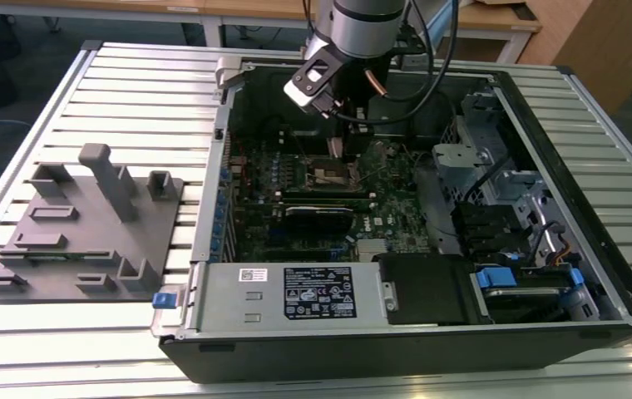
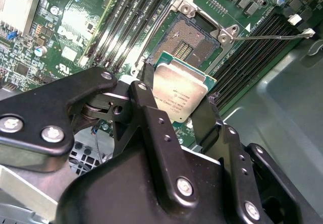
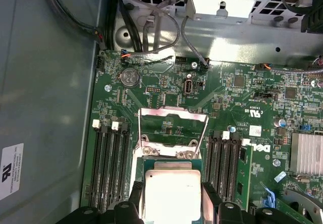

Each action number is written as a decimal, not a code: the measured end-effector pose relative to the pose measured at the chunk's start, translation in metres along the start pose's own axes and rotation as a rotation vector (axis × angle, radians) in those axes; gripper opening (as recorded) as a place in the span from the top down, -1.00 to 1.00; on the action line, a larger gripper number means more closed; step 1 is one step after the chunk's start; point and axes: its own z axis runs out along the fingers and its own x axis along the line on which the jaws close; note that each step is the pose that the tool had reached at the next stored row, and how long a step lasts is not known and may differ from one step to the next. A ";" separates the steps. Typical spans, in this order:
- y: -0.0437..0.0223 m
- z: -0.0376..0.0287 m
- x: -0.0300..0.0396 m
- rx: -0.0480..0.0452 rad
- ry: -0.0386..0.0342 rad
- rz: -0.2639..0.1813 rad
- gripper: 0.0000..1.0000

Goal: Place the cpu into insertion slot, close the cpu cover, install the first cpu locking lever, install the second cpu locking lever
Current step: 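Place the cpu into insertion slot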

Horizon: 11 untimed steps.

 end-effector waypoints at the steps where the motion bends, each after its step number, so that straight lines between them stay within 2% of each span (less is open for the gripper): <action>1: 0.0000 0.0000 0.0000 0.0000 0.0000 0.000 -0.08; 7: 0.0000 0.0002 0.0000 0.0000 0.0001 0.000 -0.08; 11: -0.0005 0.0028 0.0000 0.0000 0.0000 0.000 -0.08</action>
